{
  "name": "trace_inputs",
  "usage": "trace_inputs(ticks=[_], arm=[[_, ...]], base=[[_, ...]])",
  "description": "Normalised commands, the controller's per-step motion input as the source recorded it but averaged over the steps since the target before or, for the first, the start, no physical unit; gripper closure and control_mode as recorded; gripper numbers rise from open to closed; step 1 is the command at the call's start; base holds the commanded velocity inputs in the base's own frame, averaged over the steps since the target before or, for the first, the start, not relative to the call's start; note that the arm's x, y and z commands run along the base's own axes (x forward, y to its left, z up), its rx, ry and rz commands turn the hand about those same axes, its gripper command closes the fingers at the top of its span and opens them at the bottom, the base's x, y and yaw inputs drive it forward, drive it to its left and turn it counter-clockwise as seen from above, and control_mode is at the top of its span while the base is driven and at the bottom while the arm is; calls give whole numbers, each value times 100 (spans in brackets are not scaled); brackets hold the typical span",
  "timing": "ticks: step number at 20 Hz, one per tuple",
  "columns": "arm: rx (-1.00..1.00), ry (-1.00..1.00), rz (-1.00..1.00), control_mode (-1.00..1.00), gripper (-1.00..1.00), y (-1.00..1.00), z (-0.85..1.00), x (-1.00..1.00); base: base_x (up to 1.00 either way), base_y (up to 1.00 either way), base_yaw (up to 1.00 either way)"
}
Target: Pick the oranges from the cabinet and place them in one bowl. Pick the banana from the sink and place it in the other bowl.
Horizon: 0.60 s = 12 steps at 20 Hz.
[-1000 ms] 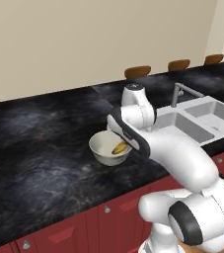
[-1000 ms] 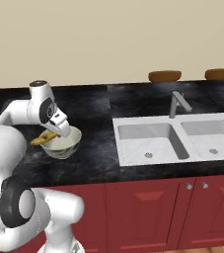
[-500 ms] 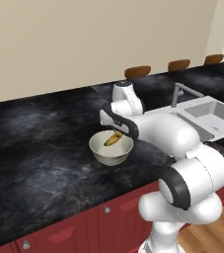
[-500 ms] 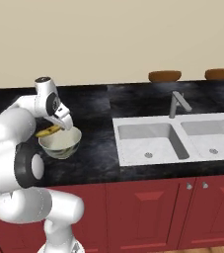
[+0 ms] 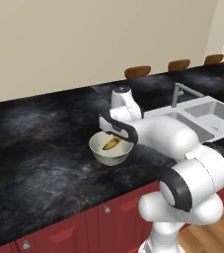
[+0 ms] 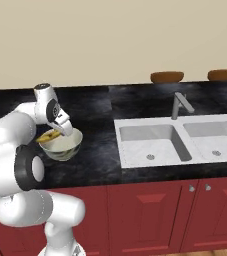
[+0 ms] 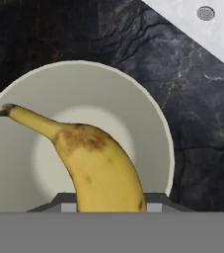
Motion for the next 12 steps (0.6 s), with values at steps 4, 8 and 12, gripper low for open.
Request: trace_inputs(ticks=[4, 8, 12], arm=[[-1, -6, 0, -100, 100, 0, -29, 26], [-2, -4, 0, -100, 100, 0, -31, 13], [0, -1, -1, -100, 100, 0, -20, 27]], base=[[0, 0, 0], [0, 0, 0], [0, 0, 0]])
